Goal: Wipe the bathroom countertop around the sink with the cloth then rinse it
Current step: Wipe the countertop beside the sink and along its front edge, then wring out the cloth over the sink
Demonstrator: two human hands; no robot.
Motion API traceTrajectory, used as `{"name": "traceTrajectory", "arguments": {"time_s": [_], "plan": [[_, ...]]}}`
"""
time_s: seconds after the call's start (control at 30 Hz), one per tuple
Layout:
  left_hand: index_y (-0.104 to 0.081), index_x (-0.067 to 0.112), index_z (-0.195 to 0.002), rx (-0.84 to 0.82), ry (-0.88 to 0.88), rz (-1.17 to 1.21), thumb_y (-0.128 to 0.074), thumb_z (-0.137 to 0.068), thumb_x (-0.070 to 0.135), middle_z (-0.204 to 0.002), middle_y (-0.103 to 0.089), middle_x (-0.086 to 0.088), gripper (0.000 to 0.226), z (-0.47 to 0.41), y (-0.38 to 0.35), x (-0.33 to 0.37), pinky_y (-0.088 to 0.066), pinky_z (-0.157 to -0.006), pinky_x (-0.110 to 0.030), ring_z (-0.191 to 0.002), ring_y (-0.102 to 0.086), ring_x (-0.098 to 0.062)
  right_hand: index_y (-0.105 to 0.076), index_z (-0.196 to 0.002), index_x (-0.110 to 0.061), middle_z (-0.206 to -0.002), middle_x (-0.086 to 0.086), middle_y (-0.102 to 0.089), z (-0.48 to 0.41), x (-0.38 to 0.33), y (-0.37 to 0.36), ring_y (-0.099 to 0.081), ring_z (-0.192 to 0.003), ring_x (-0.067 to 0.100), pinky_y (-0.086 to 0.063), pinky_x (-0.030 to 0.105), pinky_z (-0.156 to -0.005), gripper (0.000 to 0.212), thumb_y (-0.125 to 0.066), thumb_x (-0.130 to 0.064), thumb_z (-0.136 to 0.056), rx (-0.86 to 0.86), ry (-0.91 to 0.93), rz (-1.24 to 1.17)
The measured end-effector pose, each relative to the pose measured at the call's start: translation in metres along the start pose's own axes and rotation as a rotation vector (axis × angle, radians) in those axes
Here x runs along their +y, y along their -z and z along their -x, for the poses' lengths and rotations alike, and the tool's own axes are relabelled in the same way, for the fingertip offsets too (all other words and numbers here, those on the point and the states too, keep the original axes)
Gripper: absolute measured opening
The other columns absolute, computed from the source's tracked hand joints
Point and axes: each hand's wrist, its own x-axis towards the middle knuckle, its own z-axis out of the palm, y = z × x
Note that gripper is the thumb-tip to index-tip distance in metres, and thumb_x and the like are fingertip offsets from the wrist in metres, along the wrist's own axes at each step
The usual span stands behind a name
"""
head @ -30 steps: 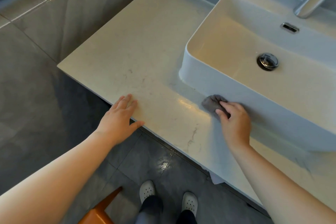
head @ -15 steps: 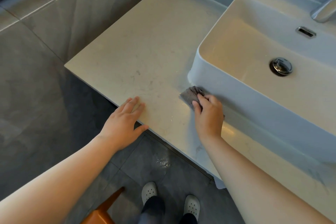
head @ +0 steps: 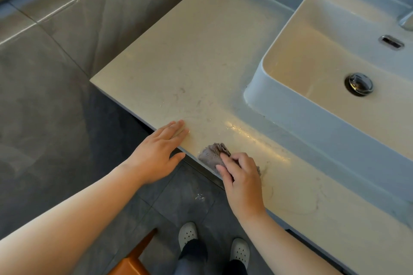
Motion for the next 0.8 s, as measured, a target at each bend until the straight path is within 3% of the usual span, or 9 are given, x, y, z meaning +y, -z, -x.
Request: {"name": "traceTrajectory", "arguments": {"time_s": [0.17,0.3,0.43,0.53,0.6,0.67,0.73,0.8], "plan": [[-0.014,0.025,-0.151,-0.034,0.009,0.039,-0.041,-0.097,0.042,-0.158,0.002,0.008,0.063,0.002,0.003,0.002,0.002,-0.114,-0.022,-0.145,0.004,-0.009,-0.067,-0.116,-0.018,-0.093,-0.008,-0.054,0.006,-0.007,0.012,-0.052,-0.087,0.011,-0.048,0.026,-0.074,0.030,-0.064,-0.027,-0.088,-0.170,-0.038,-0.123],[-0.027,0.022,-0.148,-0.008,0.014,0.135,-0.047,-0.096,0.036,-0.157,-0.017,0.007,0.058,0.011,0.016,0.007,-0.007,-0.111,-0.020,-0.144,-0.011,-0.009,-0.068,-0.114,-0.022,-0.090,-0.010,-0.055,-0.003,-0.018,0.032,-0.054,-0.087,0.003,-0.043,0.012,-0.074,0.027,-0.064,-0.026,-0.088,-0.328,-0.184,-0.293],[-0.036,0.026,-0.144,0.024,0.014,0.227,-0.048,-0.094,0.041,-0.151,-0.032,0.011,0.054,0.029,0.028,0.019,-0.023,-0.108,-0.019,-0.137,-0.028,-0.007,-0.071,-0.109,-0.024,-0.090,-0.008,-0.060,-0.023,-0.022,0.067,-0.056,-0.085,0.001,-0.041,0.012,-0.075,0.023,-0.066,-0.026,-0.087,-0.288,-0.282,-0.323],[-0.036,0.030,-0.143,-0.008,0.038,0.346,-0.050,-0.090,0.051,-0.145,-0.038,0.015,0.059,0.031,0.047,0.033,-0.041,-0.092,-0.015,-0.125,-0.041,-0.002,-0.070,-0.110,-0.024,-0.092,-0.011,-0.062,-0.046,-0.025,0.105,-0.056,-0.087,-0.003,-0.040,0.006,-0.075,0.024,-0.067,-0.024,-0.086,-0.343,-0.224,-0.317],[-0.034,0.035,-0.142,-0.026,0.006,0.410,-0.055,-0.084,0.058,-0.141,-0.041,0.018,0.066,0.022,0.066,0.049,-0.044,-0.098,-0.023,-0.122,-0.043,0.001,-0.072,-0.107,-0.025,-0.092,-0.013,-0.062,-0.061,-0.027,0.130,-0.057,-0.088,-0.003,-0.038,0.007,-0.076,0.022,-0.068,-0.022,-0.085,-0.374,-0.162,-0.296],[-0.034,0.037,-0.142,-0.060,-0.053,0.468,-0.062,-0.078,0.058,-0.137,-0.045,0.018,0.073,0.008,0.087,0.071,-0.042,-0.103,-0.028,-0.119,-0.046,0.003,-0.074,-0.102,-0.027,-0.090,-0.011,-0.064,-0.072,-0.029,0.152,-0.058,-0.087,0.001,-0.043,0.017,-0.077,0.019,-0.069,-0.021,-0.084,-0.384,-0.120,-0.282],[-0.039,0.035,-0.140,-0.118,-0.095,0.514,-0.069,-0.074,0.054,-0.131,-0.052,0.015,0.075,-0.011,0.107,0.096,-0.045,-0.101,-0.028,-0.111,-0.055,0.002,-0.074,-0.098,-0.028,-0.089,-0.011,-0.067,-0.082,-0.027,0.171,-0.060,-0.086,0.004,-0.046,0.023,-0.077,0.018,-0.071,-0.021,-0.082,-0.365,-0.116,-0.276],[-0.043,0.035,-0.138,-0.150,-0.103,0.516,-0.072,-0.073,0.050,-0.121,-0.060,0.013,0.072,-0.028,0.122,0.118,-0.049,-0.096,-0.029,-0.097,-0.063,0.001,-0.074,-0.095,-0.028,-0.089,-0.014,-0.070,-0.088,-0.022,0.189,-0.062,-0.086,-0.001,-0.047,0.019,-0.077,0.019,-0.075,-0.021,-0.078,-0.315,-0.144,-0.298]]}}
